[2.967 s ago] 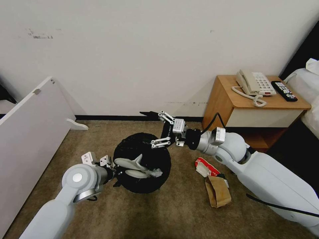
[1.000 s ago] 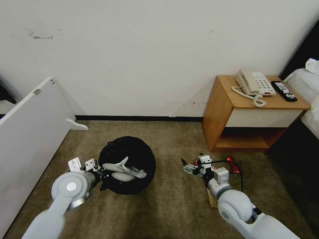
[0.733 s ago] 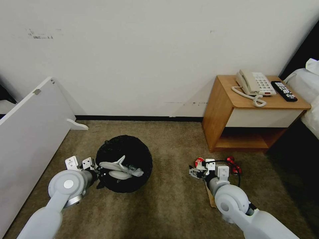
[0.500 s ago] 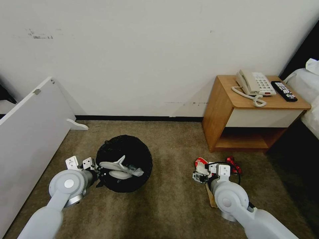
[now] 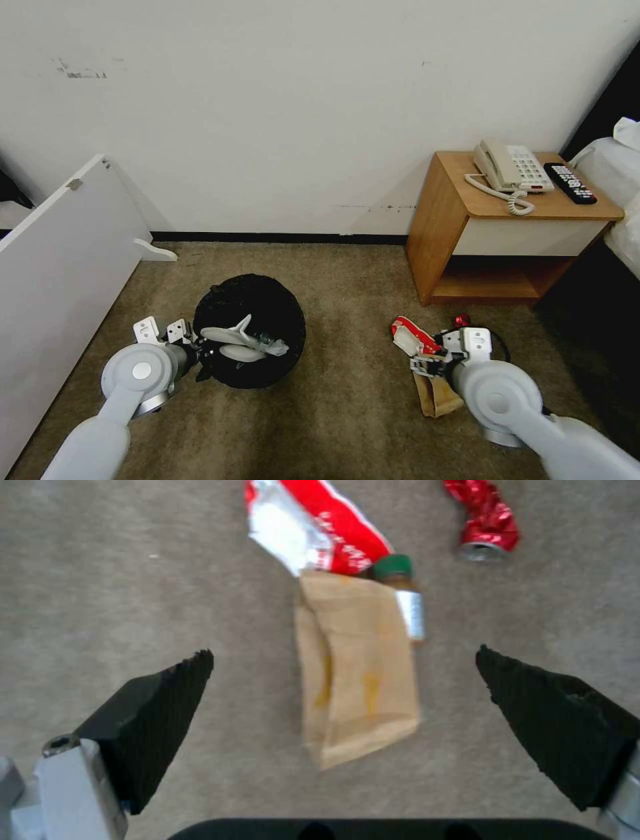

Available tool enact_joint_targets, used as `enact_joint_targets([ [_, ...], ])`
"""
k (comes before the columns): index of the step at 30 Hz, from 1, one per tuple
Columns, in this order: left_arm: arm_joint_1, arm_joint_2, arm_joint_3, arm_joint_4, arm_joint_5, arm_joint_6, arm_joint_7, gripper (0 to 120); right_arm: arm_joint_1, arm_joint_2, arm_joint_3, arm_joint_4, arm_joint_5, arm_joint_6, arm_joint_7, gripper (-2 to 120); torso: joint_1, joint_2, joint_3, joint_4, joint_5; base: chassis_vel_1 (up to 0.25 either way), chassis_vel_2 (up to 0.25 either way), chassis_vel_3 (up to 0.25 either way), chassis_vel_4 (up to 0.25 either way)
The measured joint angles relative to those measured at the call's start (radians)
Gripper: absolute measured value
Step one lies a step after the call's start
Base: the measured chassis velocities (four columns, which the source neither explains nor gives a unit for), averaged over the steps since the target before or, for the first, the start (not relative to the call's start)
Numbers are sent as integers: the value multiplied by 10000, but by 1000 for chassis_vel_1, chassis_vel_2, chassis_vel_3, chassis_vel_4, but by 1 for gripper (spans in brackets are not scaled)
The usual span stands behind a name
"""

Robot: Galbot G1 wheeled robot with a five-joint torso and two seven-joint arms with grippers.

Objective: Pick up the trash bin, then pick up the garbage from the floor and place it into the trash bin.

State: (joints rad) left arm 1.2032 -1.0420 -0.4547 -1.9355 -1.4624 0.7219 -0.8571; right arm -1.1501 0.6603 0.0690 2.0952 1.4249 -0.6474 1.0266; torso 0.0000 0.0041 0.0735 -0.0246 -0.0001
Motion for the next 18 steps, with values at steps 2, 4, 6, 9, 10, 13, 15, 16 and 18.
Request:
enact_joint_targets([
  [2,3,6,39,4,73,21,80,0,38,26,-37,-121,-118,0,-48,100,0,0,0,1,2,0,0,0,0],
  [4,0,15,72,26,129,40,173,0,79,107,-98,-251,-238,-6,-80,100,0,0,0,2,3,0,0,0,0],
  [6,-15,16,83,53,145,53,221,0,86,157,-140,-368,-368,-7,-105,100,0,0,0,2,3,0,0,0,0],
  [9,-126,17,94,217,204,68,365,0,-8,293,-180,-912,-886,11,-348,100,0,0,0,1,0,0,0,0,0],
  [10,-126,17,94,217,204,68,365,0,-8,293,-180,-912,-886,11,-348,100,0,0,0,1,0,0,0,0,0],
  [13,-209,18,138,307,297,70,487,0,-41,543,-172,-1281,-1282,48,-529,100,0,0,1,1,1,0,0,0,0],
  [15,-285,42,206,350,380,70,552,0,-36,819,-157,-1588,-1555,82,-651,100,0,0,0,1,1,0,0,0,0],
  [16,-285,42,206,350,380,70,552,0,-36,819,-157,-1588,-1555,82,-651,100,0,0,0,1,1,0,0,0,0],
  [18,-334,62,261,347,395,69,557,0,-19,1053,-160,-1878,-1794,107,-780,100,0,0,0,1,0,0,0,0,0],
])
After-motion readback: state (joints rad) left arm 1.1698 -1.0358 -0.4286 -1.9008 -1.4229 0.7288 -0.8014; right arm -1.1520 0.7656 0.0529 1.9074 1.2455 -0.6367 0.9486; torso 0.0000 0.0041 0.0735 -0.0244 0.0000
